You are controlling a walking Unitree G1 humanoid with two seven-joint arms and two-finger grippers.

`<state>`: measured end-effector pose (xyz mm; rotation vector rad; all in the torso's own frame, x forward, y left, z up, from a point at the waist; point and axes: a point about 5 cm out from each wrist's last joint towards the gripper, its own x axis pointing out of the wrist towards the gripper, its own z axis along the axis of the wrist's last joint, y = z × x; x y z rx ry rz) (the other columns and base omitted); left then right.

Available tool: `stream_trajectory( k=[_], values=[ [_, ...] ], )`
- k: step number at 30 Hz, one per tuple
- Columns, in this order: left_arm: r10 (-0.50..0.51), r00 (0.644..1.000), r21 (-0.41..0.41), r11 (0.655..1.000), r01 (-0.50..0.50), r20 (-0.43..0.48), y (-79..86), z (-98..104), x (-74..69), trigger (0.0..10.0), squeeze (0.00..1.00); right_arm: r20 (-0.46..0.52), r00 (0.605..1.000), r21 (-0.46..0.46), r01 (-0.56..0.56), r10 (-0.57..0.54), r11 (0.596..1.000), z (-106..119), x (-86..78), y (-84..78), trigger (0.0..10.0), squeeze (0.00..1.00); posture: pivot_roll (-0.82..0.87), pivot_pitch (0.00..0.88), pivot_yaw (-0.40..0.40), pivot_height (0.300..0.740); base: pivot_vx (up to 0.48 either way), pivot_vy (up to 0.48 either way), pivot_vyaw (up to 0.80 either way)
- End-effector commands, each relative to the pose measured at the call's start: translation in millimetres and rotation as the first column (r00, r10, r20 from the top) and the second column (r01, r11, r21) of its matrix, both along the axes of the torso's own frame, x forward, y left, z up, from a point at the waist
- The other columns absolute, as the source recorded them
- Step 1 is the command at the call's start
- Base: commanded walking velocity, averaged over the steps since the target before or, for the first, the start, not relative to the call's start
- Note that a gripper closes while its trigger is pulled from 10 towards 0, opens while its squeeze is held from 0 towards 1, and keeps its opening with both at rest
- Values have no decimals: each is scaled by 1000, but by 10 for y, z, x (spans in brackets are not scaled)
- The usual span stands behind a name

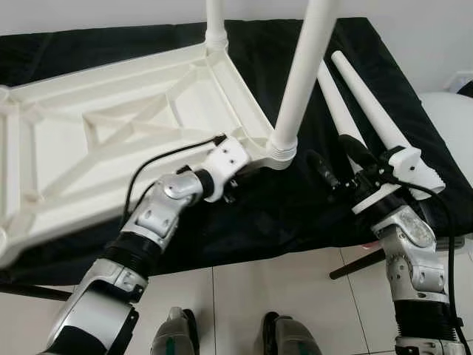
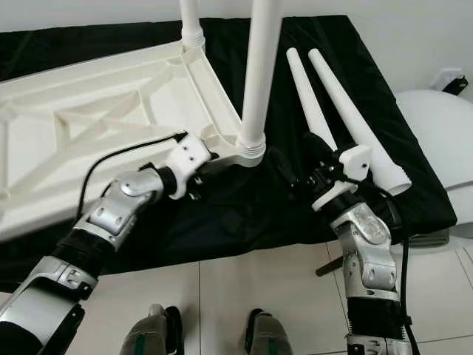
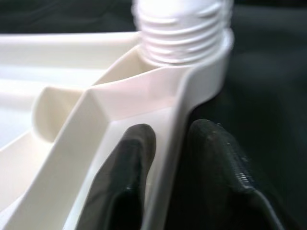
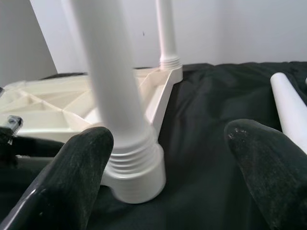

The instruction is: Building children table

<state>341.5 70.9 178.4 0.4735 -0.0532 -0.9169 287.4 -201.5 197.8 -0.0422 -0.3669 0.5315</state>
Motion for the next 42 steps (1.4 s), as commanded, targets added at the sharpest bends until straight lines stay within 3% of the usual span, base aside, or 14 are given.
stream_trajectory(
  k=[1, 15, 16, 18, 19, 22, 23, 25, 32, 42],
  values=[
    [-11, 998, 45, 999, 14, -64, 74, -143, -55, 0, 0, -8, 1000, -24, -30, 30, 999, -23, 20, 31, 10000, 0, 45, 225, 27, 740, 0, 0, 0],
    [-37, 997, 110, 993, 45, -72, 197, -168, -215, 0, 0, -15, 983, -108, -186, 186, 977, 64, 140, 107, 10000, 0, 56, 209, -4, 740, 0, 0, 0],
    [-41, 996, 113, 992, 50, -80, 203, -172, -240, 8549, 0, -12, 978, -127, -209, 209, 970, 96, 165, 116, 10000, 0, 58, 203, -16, 740, 0, 0, 0],
    [-41, 996, 113, 992, 50, -80, 203, -172, -240, 8549, 0, -12, 978, -127, -209, 209, 970, 96, 165, 116, 10000, 0, 58, 203, -16, 740, 0, 0, 0],
    [-43, 996, 119, 992, 52, -77, 204, -168, -258, 10000, 0, -17, 971, -141, -237, 237, 961, 118, 197, 124, 10000, 0, 64, 201, -24, 740, 0, 0, 0],
    [-39, 997, 119, 992, 47, -73, 204, -160, -268, 10000, 0, -27, 963, -165, -268, 267, 949, 132, 223, 136, 10000, 0, 68, 201, -30, 740, 0, 0, 0],
    [-32, 998, 119, 992, 39, -58, 189, -136, -291, 10000, 0, -67, 939, -202, -343, 337, 917, 122, 267, 172, 10000, 0, 81, 203, -46, 740, 0, 0, 0],
    [-32, 998, 119, 992, 39, -58, 189, -136, -291, 10000, 0, -67, 939, -202, -343, 337, 917, 122, 267, 172, 10000, 0, 81, 203, -46, 740, 0, 0, 0],
    [-29, 999, 113, 993, 33, -41, 140, -68, -333, 10000, 0, -120, 891, -247, -454, 438, 856, 80, 388, 312, 10000, 0, 101, 210, -68, 740, 0, 0, 0],
    [-19, 999, 98, 995, 22, -30, 77, 1, -344, 10000, 0, -115, 876, -261, -482, 469, 836, 71, 555, 452, 10000, 0, 117, 217, -81, 740, 0, 0, 0]
  ],
)
